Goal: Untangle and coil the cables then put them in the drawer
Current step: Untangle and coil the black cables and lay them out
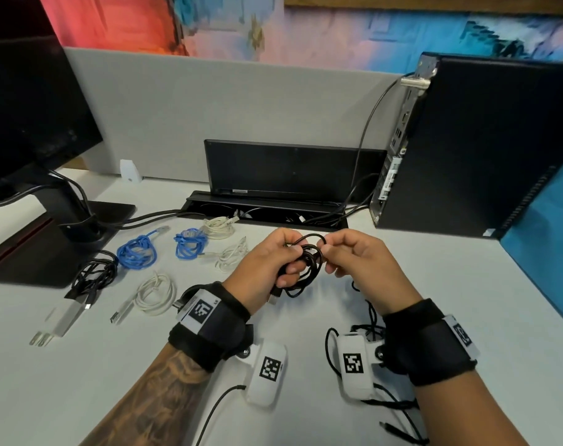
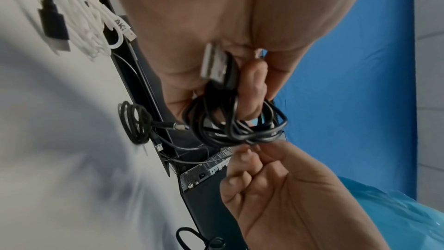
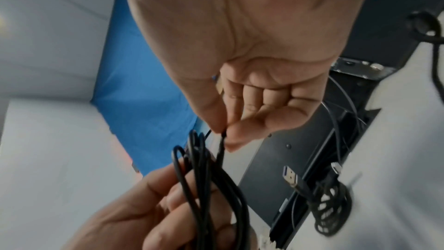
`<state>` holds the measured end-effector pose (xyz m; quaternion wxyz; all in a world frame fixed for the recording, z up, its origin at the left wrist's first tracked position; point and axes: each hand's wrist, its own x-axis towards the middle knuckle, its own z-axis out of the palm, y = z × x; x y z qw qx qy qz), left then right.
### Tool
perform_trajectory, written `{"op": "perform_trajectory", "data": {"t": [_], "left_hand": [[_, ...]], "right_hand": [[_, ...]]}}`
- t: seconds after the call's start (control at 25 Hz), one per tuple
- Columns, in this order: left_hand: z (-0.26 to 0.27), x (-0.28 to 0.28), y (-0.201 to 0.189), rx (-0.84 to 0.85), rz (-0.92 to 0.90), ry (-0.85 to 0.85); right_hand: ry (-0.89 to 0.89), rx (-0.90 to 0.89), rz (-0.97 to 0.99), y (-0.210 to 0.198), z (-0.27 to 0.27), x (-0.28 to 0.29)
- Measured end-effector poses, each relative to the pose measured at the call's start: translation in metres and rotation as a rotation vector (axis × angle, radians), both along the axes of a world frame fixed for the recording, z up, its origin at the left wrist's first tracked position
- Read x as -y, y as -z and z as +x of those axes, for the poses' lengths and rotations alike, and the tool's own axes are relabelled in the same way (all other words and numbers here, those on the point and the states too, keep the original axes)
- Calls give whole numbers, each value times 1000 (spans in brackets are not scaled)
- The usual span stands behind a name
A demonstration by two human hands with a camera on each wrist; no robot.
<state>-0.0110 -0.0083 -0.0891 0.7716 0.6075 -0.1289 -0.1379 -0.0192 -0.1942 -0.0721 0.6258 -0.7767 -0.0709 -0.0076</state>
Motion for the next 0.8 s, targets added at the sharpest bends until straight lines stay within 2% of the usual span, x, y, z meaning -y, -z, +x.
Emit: {"op": "perform_trajectory", "data": {"t": [0.12, 0.2, 0.4, 0.56, 0.8], "left_hand": [[-3, 3, 0, -36, -21, -9], [-7, 6, 4, -43, -49, -10], [-8, 2, 12, -41, -67, -143], [-10, 4, 17, 51, -38, -202], [-18, 16, 20, 56, -18, -179]], "right_hand": [[12, -90, 134, 4, -2, -5], [-46, -92, 126, 7, -4, -9], [-119, -27, 24, 2, -10, -6], [-261, 63, -143, 4, -13, -2], [-173, 152, -228, 4, -15, -4]]}}
